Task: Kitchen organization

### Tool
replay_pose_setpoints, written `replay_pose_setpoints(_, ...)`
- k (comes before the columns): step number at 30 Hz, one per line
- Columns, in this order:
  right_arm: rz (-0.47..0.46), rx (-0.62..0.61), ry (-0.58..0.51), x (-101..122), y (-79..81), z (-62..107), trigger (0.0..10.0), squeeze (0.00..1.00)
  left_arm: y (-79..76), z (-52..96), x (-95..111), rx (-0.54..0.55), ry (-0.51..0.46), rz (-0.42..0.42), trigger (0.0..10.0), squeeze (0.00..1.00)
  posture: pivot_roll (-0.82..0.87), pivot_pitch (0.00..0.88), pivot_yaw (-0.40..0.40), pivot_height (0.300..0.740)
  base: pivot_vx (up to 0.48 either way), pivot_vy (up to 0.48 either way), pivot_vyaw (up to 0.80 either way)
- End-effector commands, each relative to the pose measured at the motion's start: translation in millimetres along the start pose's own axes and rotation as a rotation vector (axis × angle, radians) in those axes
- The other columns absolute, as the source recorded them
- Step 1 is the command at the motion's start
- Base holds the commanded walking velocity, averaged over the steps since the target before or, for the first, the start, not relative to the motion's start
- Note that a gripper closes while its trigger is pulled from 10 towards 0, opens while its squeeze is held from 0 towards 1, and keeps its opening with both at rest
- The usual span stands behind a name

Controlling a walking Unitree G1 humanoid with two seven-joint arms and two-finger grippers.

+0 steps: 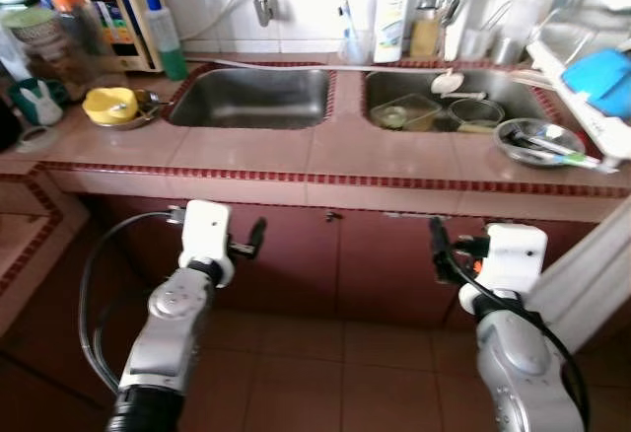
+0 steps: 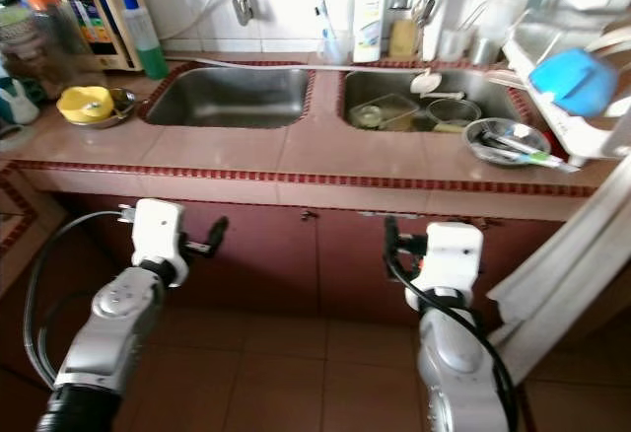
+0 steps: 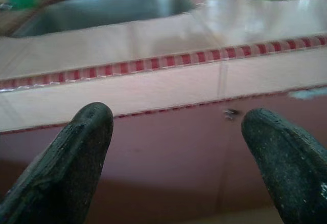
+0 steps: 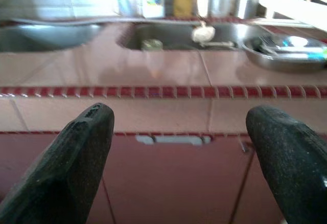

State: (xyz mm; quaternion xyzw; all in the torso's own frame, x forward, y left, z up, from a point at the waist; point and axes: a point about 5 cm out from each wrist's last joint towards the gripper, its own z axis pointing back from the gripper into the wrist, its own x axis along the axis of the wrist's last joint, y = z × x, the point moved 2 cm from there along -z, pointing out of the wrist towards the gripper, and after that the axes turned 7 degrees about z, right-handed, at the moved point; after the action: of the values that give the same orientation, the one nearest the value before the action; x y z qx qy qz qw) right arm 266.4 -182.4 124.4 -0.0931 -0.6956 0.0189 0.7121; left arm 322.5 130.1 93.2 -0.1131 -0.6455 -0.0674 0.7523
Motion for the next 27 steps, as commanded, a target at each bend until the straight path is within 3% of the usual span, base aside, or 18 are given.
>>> replay_pose_setpoints(1, -0.011, 0.004, -0.017, 4.6, 2.6, -0.8, 10.0, 0.00, 6.5, 0.4, 2.7, 0.015, 0.001, -0.014, 10.0, 0.00, 0.06, 0.018, 0.041, 0.740, 0.000, 0.364, 0.00)
replay_pose_setpoints(14, -0.011, 0.003, -0.019, 5.2, 3.3, -2.0, 10.0, 0.00, 6.6, 0.0, 3.7, 0.016, 0.001, -0.018, 10.0, 0.00, 0.06, 0.020, 0.041, 0.740, 0.000, 0.358, 0.00)
replay_pose_setpoints(27, -0.012, 0.002, -0.017, 4.7, 4.0, -2.6, 10.0, 0.00, 2.4, -2.3, 12.2, -0.027, -0.027, -0.037, 10.0, 0.00, 0.06, 0.018, 0.042, 0.740, 0.000, 0.000, 0.00)
